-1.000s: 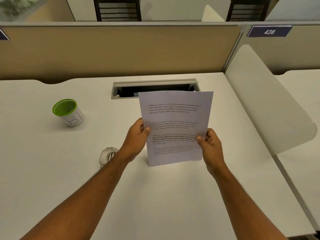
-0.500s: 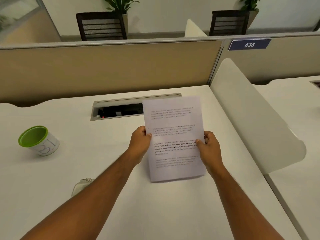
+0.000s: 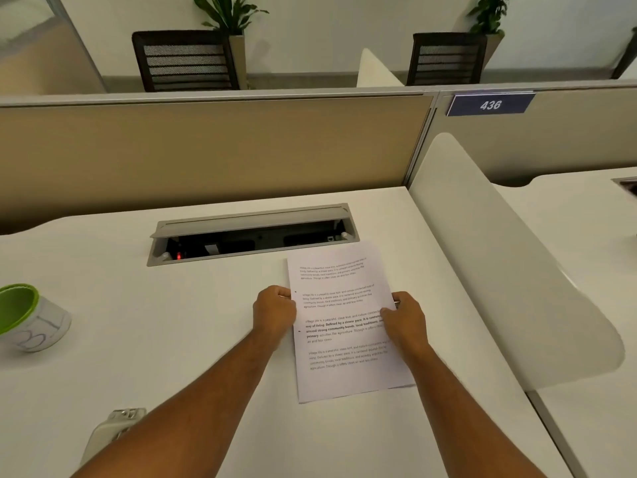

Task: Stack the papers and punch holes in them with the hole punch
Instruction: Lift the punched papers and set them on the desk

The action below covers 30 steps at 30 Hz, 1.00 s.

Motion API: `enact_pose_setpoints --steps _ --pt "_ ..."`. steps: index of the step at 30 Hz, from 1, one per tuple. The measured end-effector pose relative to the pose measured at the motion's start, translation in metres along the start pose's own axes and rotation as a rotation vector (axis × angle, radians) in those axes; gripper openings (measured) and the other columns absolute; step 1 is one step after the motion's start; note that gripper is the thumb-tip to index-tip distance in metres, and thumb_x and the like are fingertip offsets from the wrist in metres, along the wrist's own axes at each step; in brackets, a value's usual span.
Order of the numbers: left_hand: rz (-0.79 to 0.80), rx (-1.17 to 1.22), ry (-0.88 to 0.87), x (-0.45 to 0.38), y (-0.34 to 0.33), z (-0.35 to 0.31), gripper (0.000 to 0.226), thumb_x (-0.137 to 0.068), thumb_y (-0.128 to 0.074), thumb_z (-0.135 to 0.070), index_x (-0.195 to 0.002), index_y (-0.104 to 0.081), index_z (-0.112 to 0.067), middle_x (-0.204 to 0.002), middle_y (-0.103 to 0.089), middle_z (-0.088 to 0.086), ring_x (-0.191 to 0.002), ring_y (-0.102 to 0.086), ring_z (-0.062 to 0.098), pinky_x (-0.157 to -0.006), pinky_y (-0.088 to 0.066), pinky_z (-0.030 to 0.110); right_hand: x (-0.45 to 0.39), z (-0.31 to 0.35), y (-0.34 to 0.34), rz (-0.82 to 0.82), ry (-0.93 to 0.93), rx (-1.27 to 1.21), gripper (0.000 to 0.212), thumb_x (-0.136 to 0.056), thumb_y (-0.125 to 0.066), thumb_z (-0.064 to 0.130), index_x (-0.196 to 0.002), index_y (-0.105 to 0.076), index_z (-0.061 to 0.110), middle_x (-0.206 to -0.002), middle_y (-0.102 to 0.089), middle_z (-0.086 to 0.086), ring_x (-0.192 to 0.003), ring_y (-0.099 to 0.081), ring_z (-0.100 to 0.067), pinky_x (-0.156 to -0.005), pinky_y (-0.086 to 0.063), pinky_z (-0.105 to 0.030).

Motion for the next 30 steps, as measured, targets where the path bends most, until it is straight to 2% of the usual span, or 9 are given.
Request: enact_pose_setpoints --steps 3,5,8,13,17,25,27,30 --pt "-0.011 -0.057 -0.037 -0.007 -0.002 -0.006 0.024 -0.09 -0.052 -0.001 -0.106 -0.069 -0.007 -0.107 -0.074 0.009 -0.095 -0.069 0.027 -0.077 -0.059 0.037 -0.008 0.004 -0.002 -0.028 0.014 0.068 0.015 -0.094 -0.051 0.003 -0.104 -0.056 0.013 -0.105 -0.067 -0.006 -0.083 -0.061 -0.02 -0.072 -0.048 -0.031" --pt "-0.021 -0.082 -0.044 -0.01 -0.002 -0.007 0.023 -0.09 -0.054 -0.001 -0.106 -0.069 -0.006 -0.107 -0.073 0.01 -0.096 -0.068 0.027 -0.082 -0.059 0.039 -0.01 0.009 -0.002 -0.047 0.033 0.122 0.017 -0.094 -0.052 0.003 -0.109 -0.059 0.006 -0.108 -0.066 -0.009 -0.089 -0.063 -0.026 -0.077 -0.052 -0.036" --pt "-0.05 -0.139 -0.078 -0.011 -0.001 -0.011 0.023 -0.088 -0.056 0.0 -0.105 -0.07 -0.006 -0.108 -0.073 0.011 -0.095 -0.068 0.028 -0.08 -0.058 0.037 -0.009 0.015 -0.003 -0.091 0.066 0.232 0.023 -0.095 -0.055 0.006 -0.117 -0.061 0.0 -0.116 -0.06 -0.017 -0.099 -0.064 -0.034 -0.088 -0.055 -0.041" --pt "-0.08 -0.204 -0.119 -0.011 0.002 -0.012 0.024 -0.088 -0.057 -0.001 -0.107 -0.072 -0.004 -0.11 -0.073 0.01 -0.097 -0.067 0.026 -0.084 -0.055 0.033 -0.002 0.019 -0.002 -0.164 0.132 0.319 0.018 -0.093 -0.056 0.006 -0.107 -0.064 -0.002 -0.113 -0.057 -0.018 -0.099 -0.06 -0.034 -0.088 -0.054 -0.044" --pt "-0.075 -0.198 -0.107 -0.011 0.008 -0.009 0.025 -0.087 -0.059 0.0 -0.109 -0.071 -0.003 -0.113 -0.072 0.01 -0.102 -0.065 0.026 -0.086 -0.053 0.032 0.002 0.02 0.001 -0.186 0.147 0.362 0.02 -0.095 -0.06 0.011 -0.109 -0.063 -0.002 -0.114 -0.058 -0.018 -0.104 -0.057 -0.033 -0.088 -0.052 -0.043" --pt "-0.069 -0.136 -0.097 0.008 0.036 0.001 0.026 -0.089 -0.056 -0.002 -0.109 -0.072 -0.006 -0.113 -0.071 0.007 -0.105 -0.065 0.025 -0.092 -0.054 0.035 0.018 0.021 0.012 -0.278 0.204 0.298 0.036 -0.095 -0.062 0.012 -0.128 -0.061 -0.001 -0.125 -0.059 -0.021 -0.113 -0.055 -0.038 -0.095 -0.048 -0.048" --pt "-0.06 -0.072 -0.089 0.018 0.05 0.01 0.024 -0.087 -0.056 -0.002 -0.104 -0.073 -0.009 -0.106 -0.073 0.007 -0.1 -0.068 0.025 -0.09 -0.057 0.038 0.027 0.02 0.011 -0.286 0.228 0.265 0.034 -0.095 -0.063 0.012 -0.128 -0.063 0.002 -0.127 -0.06 -0.02 -0.114 -0.055 -0.037 -0.095 -0.048 -0.049" --pt "-0.067 0.012 -0.066 0.037 0.077 0.029 0.02 -0.085 -0.057 -0.005 -0.094 -0.073 -0.014 -0.091 -0.075 0.003 -0.083 -0.072 0.02 -0.076 -0.06 0.032 0.046 0.021 0.003 -0.283 0.283 0.229 0.029 -0.094 -0.064 0.008 -0.123 -0.066 0.003 -0.123 -0.062 -0.02 -0.111 -0.057 -0.037 -0.093 -0.049 -0.049"
Point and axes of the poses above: each hand's wrist, its own x-axis away from the middle knuckle, its own y-axis out of the back of the hand, z = x × y, the point moved 9 cm from there along -x, towards the middle knuckle
